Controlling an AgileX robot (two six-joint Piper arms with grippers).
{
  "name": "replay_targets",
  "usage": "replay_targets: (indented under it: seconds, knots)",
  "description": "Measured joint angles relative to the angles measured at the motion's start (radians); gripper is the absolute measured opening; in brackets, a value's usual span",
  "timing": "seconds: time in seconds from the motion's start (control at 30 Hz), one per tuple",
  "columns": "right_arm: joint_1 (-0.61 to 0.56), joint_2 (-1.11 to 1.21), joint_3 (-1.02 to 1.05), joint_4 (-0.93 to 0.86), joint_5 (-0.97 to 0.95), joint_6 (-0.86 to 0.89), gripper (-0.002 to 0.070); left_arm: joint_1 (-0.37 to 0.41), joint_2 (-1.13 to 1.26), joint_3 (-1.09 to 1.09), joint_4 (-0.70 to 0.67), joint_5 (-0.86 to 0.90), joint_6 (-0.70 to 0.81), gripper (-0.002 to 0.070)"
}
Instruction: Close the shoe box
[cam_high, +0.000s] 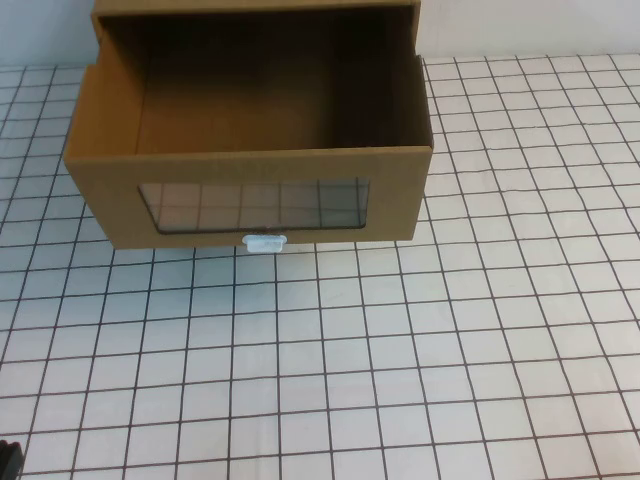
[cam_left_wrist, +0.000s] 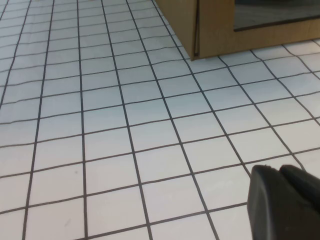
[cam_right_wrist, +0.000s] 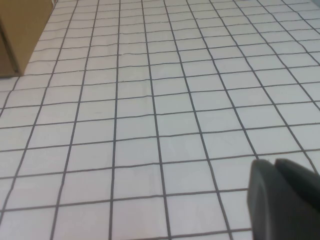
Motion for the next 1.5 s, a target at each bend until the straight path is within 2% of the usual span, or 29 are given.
replay_targets:
  seconds: [1.27,1.5]
  knots:
    - [0.000,0.000,0.000,0.000,0.000,0.000,-0.0014,0.000,0.000,0.000,0.011,-0.002,0.000,-0.0004]
    - [0.000,0.000,0.000,0.000,-0.049,0.000,-0.0013,0.000,0.000,0.000,0.028,-0.104,-0.004,-0.0004]
